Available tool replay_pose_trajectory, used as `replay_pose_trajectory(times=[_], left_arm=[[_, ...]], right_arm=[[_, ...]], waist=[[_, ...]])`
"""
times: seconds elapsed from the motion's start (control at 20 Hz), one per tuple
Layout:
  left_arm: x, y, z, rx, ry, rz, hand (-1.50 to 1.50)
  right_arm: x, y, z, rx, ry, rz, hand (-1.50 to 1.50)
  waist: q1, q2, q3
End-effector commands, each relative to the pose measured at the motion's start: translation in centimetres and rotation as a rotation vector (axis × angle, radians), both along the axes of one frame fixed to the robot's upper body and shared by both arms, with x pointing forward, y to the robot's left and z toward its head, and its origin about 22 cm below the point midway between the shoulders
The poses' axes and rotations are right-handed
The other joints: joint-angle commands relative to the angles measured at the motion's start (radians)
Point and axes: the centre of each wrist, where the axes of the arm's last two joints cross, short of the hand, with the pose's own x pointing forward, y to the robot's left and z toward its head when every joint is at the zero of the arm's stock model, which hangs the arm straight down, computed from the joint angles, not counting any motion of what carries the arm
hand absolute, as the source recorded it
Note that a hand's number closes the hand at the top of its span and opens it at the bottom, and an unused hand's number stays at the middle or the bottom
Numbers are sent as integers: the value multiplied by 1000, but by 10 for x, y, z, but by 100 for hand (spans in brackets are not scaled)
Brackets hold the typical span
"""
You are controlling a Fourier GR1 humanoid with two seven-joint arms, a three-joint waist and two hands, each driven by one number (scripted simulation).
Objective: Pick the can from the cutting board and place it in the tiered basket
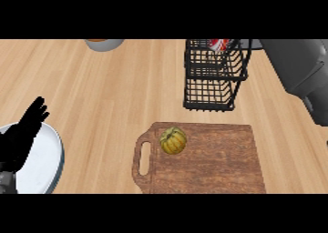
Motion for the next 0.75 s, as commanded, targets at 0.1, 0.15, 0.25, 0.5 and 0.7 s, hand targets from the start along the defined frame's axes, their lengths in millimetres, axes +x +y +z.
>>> replay_pose_trajectory(times=[0.1,0.15,0.25,0.5,0.7], left_arm=[[-36,7,-43,-14,180,77,0],[-33,29,-24,-26,179,67,0],[-34,24,-29,-1,192,96,0],[-43,19,-41,-15,184,124,0],[-58,38,-36,-11,205,161,0]], right_arm=[[-6,-38,43,309,-63,-94,-150],[-7,-44,44,343,-62,-99,-150],[-10,-62,39,461,-130,-80,-150],[-26,-101,40,631,-262,17,-150],[-40,-144,18,687,-230,90,-150]], waist=[[-36,-8,-16],[-34,-10,-16],[-60,-14,-14],[-93,-21,-14],[-113,-33,-12]])
